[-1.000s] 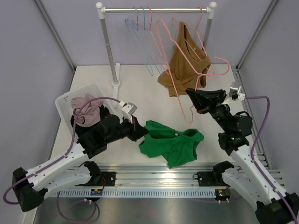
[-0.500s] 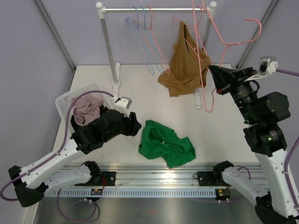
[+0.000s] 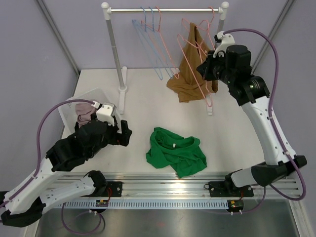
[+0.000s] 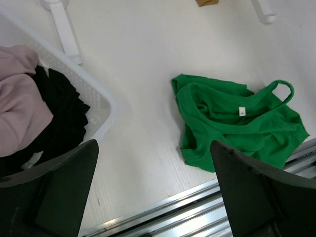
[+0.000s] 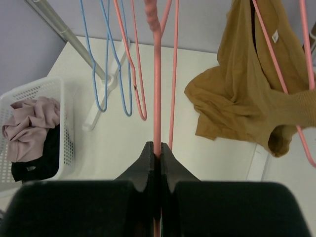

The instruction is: Remove the tank top from the hanger

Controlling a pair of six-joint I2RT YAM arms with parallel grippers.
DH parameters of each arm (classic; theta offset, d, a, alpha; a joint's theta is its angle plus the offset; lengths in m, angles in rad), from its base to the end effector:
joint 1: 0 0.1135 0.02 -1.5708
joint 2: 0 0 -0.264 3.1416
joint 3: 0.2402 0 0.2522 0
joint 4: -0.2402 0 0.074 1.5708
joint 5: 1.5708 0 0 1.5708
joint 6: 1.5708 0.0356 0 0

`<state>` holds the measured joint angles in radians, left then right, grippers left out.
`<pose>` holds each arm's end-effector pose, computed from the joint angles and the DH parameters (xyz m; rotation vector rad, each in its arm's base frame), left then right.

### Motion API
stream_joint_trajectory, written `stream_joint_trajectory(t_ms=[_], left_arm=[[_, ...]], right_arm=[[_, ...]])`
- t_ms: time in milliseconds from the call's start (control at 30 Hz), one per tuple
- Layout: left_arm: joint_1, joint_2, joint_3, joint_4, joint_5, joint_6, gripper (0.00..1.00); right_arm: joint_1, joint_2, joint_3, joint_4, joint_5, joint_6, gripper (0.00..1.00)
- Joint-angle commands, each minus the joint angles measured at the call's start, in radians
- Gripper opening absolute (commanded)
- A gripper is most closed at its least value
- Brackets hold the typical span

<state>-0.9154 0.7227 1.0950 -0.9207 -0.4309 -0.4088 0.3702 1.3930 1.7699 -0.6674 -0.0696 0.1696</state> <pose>0.0844 -0.0854 0.3777 0.2725 2.0657 -0.3562 0.2638 0.1050 0.4879 -0.2371 1.8686 0.4371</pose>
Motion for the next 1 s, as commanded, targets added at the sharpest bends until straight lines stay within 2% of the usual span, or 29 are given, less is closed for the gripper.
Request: stream_joint_trajectory(t_ms=[0, 100, 333, 400, 567, 667, 767, 967], left_arm=[[0.0, -0.051, -0.075, 0.04, -0.077, 0.061, 0.99], [0.001, -0.074, -0.135, 0.075, -0.074, 0.065, 0.99], [0.007, -0.066, -0.164, 0.089, -0.039, 0.07, 0.99], [0.018, -0.054, -0.165, 0.1, 0.003, 0.077, 0.99], [0.033, -0.037, -0.17, 0.112, 0.049, 0.087, 0.99], [0.047, -0.04, -0.175, 0.123, 0.073, 0.096, 0.99], [0.065, -0.049, -0.176, 0.129, 0.095, 0.103, 0.99], [0.087, -0.052, -0.179, 0.137, 0.115, 0.107, 0.99]], right_arm=[[-0.004, 0.108, 0.169, 0.011, -0.012, -0.062, 0.0], [-0.004, 0.256, 0.321, -0.006, -0.006, -0.085, 0.0], [0.009, 0.637, 0.854, -0.151, -0.001, -0.133, 0.0], [0.025, 0.695, 0.927, -0.147, 0.019, -0.159, 0.0], [0.049, 0.778, 0.945, -0.04, 0.063, -0.205, 0.0], [0.076, 0.842, 1.017, -0.041, 0.092, -0.232, 0.0], [0.133, 0.86, 0.994, -0.006, 0.157, -0.297, 0.0], [0.151, 0.879, 0.985, 0.019, 0.157, -0.283, 0.0]])
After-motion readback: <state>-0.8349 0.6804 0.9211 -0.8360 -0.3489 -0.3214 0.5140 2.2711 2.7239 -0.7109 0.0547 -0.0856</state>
